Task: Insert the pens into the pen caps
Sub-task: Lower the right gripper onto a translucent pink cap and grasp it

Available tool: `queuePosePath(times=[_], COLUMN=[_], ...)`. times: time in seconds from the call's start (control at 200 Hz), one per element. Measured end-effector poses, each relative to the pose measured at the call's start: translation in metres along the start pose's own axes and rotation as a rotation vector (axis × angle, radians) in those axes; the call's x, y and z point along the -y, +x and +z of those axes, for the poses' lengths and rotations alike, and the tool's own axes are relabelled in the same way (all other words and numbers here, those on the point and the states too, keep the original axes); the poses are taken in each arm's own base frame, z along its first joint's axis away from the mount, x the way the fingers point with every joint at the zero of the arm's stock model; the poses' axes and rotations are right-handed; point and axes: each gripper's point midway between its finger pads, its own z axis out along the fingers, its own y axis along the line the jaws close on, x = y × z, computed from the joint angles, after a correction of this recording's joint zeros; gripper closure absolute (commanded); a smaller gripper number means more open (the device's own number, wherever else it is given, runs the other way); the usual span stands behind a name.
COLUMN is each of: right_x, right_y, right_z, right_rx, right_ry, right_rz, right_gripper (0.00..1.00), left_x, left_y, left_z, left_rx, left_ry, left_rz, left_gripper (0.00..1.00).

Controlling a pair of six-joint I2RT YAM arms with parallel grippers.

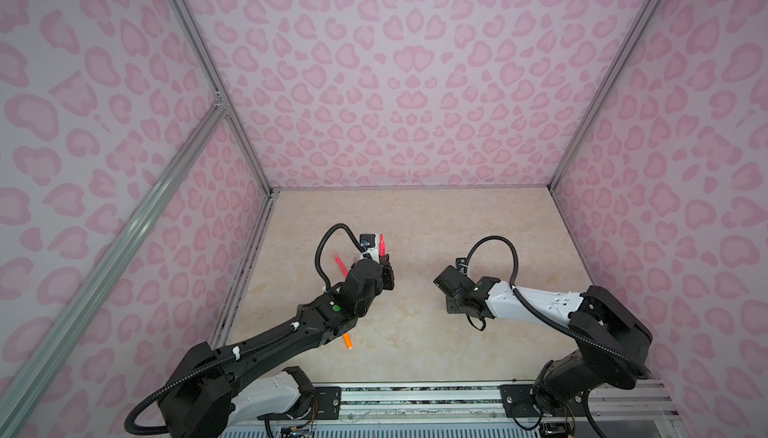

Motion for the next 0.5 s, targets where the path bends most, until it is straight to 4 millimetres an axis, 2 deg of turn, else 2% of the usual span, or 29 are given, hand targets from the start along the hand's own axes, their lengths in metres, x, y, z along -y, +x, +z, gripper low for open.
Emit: queuePosePath(times=[0.17, 0.33, 0.5], right_x=[-0.005, -0.008, -0.009], right_y=[0.006, 0.002, 0.001], right_z=[0.011, 0.013, 0.014], right_rx=[-0.043, -0.038, -0.04], right_ry=[-0.023, -0.041, -0.052], right_rz=[0.015, 0.037, 0.047], right_gripper=[0.68, 0.68, 0.76], left_x=[0.0, 0.001, 0.001], left_y=[0.0, 0.001, 0.001], left_z=[0.0, 0.0, 0.0], left_rx=[-0.001, -0.005, -0.006], left_ry=[0.001, 0.006, 0.008], left_rz=[0.0, 0.001, 0.001], left_gripper=[0.97, 0.97, 0.97])
